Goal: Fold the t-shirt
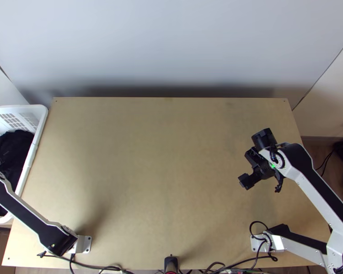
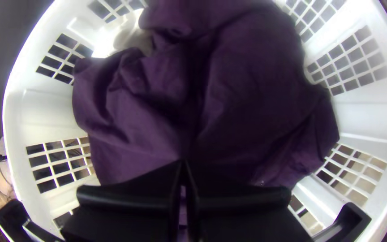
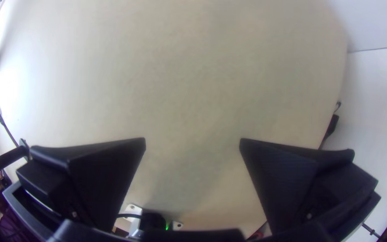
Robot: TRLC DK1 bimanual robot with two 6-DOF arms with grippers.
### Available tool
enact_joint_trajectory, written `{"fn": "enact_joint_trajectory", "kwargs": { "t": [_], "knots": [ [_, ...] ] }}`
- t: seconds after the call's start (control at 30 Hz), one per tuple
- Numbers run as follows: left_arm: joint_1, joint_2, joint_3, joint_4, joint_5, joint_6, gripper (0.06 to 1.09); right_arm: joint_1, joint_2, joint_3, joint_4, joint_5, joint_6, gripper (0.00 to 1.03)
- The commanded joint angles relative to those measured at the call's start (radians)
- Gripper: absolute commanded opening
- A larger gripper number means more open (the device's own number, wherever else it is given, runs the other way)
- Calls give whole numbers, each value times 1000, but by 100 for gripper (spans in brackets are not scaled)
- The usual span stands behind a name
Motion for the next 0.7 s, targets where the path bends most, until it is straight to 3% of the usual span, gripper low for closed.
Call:
{"fn": "enact_joint_trajectory", "kwargs": {
  "t": [0.0,0.33,0.67],
  "knots": [
    [-11,-170,1,-102,112,-11,10,-3,-4,5,12,1,1,98],
    [-123,-547,1,-235,376,54,10,5,-14,72,13,1,3,98],
    [-309,-801,10,-246,413,63,10,7,-72,60,13,1,1,98]
  ]
}}
